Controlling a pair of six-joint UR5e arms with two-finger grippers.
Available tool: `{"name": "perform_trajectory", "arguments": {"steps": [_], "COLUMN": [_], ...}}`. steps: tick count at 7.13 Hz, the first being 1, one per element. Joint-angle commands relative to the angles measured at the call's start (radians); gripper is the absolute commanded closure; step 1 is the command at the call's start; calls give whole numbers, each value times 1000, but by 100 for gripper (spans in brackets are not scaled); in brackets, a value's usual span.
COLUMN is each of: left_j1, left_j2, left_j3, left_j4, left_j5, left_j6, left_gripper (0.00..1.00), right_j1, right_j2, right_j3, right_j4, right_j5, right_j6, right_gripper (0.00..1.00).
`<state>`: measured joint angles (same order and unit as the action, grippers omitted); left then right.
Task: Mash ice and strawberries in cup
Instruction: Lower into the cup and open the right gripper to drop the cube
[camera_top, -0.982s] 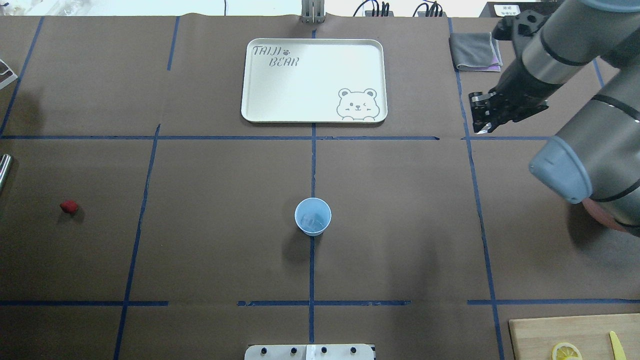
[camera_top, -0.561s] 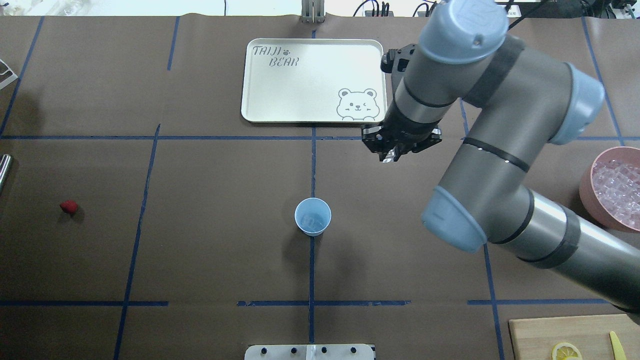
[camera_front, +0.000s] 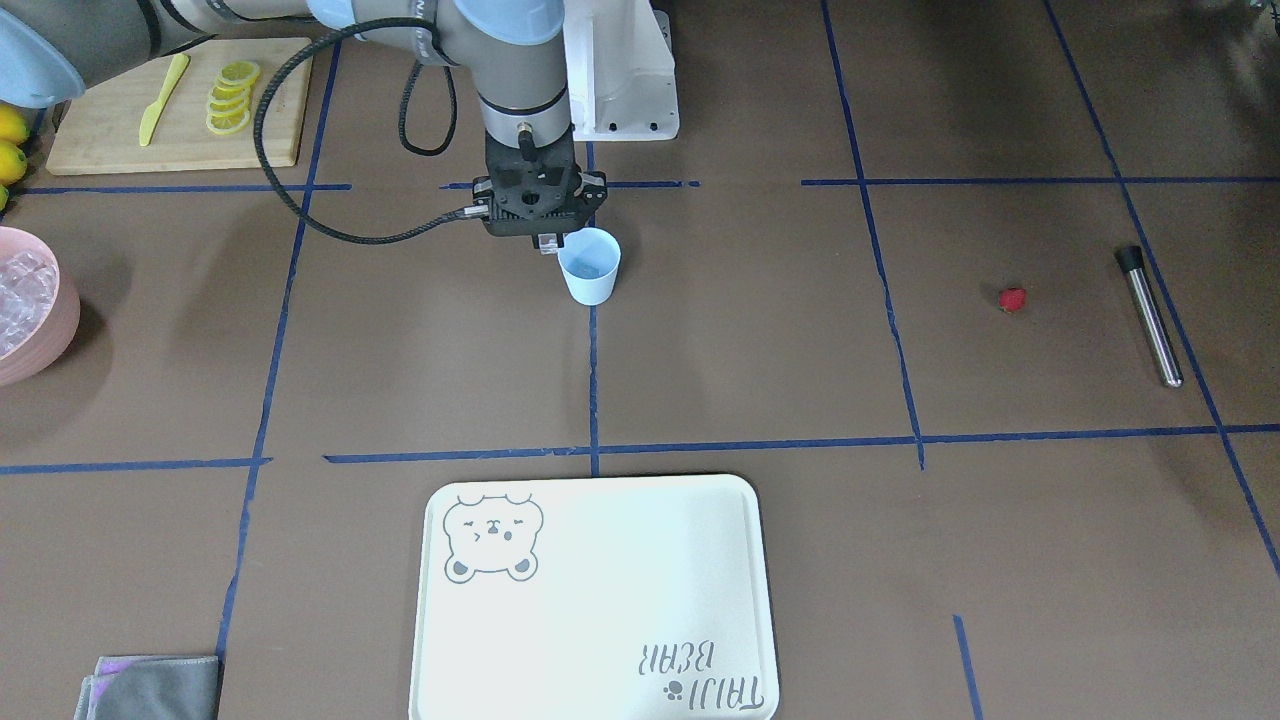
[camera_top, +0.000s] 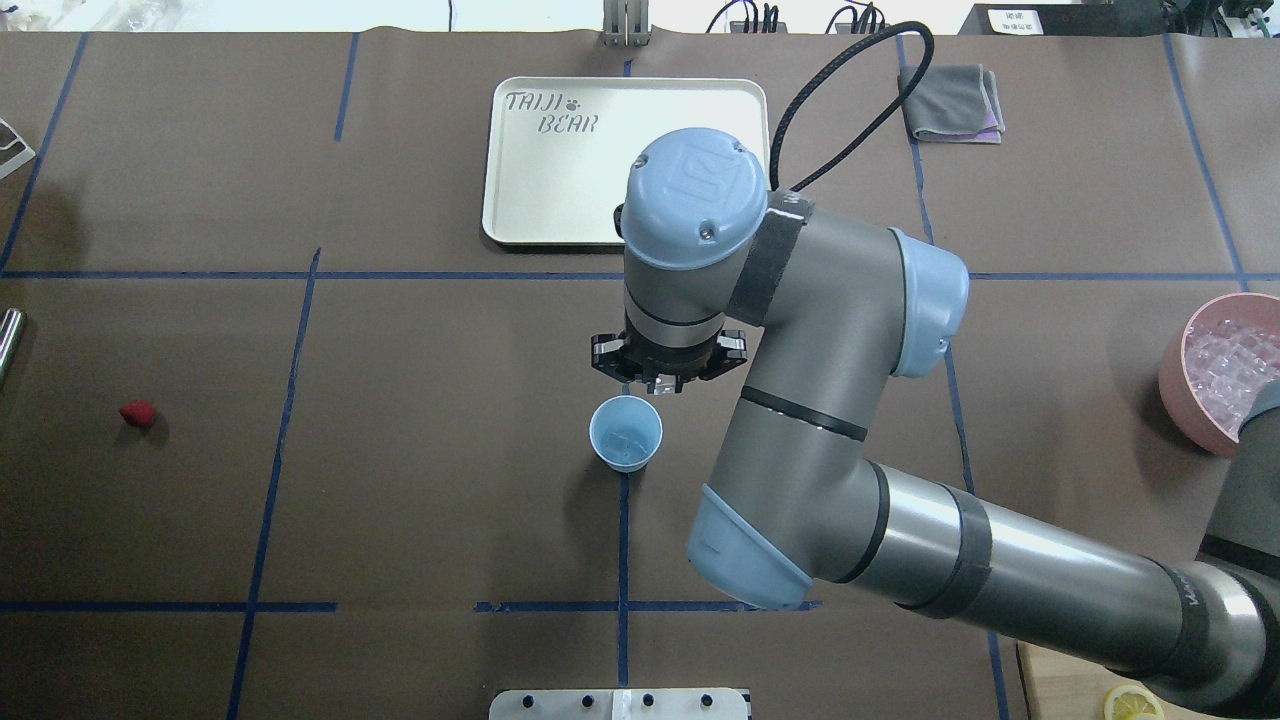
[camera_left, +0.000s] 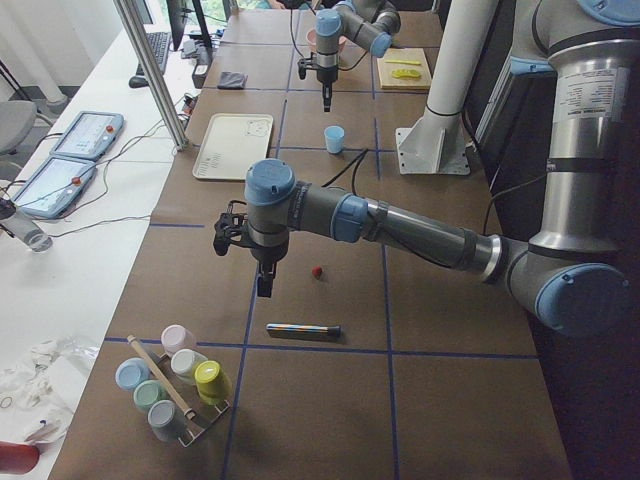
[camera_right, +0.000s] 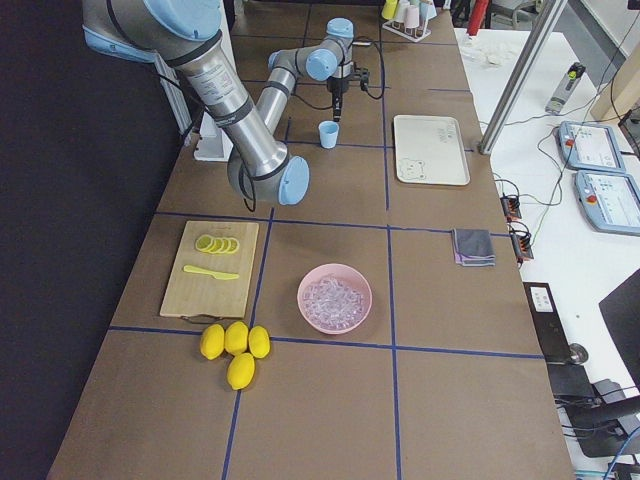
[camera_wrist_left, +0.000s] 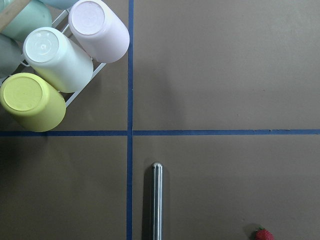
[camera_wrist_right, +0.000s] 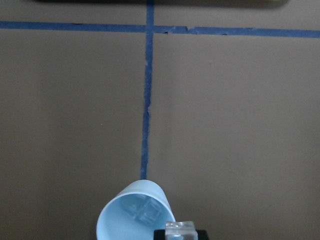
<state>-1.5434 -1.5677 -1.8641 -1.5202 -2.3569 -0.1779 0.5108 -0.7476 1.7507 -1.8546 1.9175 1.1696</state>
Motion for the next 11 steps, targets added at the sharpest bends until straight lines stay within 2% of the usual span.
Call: {"name": "perform_trajectory", "arguments": {"steps": [1,6,7,8,9,10,11], "left_j1": [0,0,0,0,0,0,0], "left_j2": [0,0,0,0,0,0,0], "left_j3": [0,-3,-1,-3,-4,-4,-4], "left_j4": [0,0,0,0,0,0,0], "left_j5": [1,1,1,1,1,1,-1], "left_j6": [2,0,0,0,0,0,0], "left_gripper": [0,0,0,0,0,0,0], "right_j1": [-29,-72,-72,-72,-72,-72,-71], "right_j2": [27,19,19,19,19,19,17], "right_j3": [-66,-71,-71,-71,-69,-69,-69], "right_j4": [57,58,57,58,58,58,58], "right_j5": [-24,-29,-29,-29,-29,-29,-29], "right_j6": [33,61,61,62,65,65,65], "right_gripper": [100,98,84,57,24,11,4]}}
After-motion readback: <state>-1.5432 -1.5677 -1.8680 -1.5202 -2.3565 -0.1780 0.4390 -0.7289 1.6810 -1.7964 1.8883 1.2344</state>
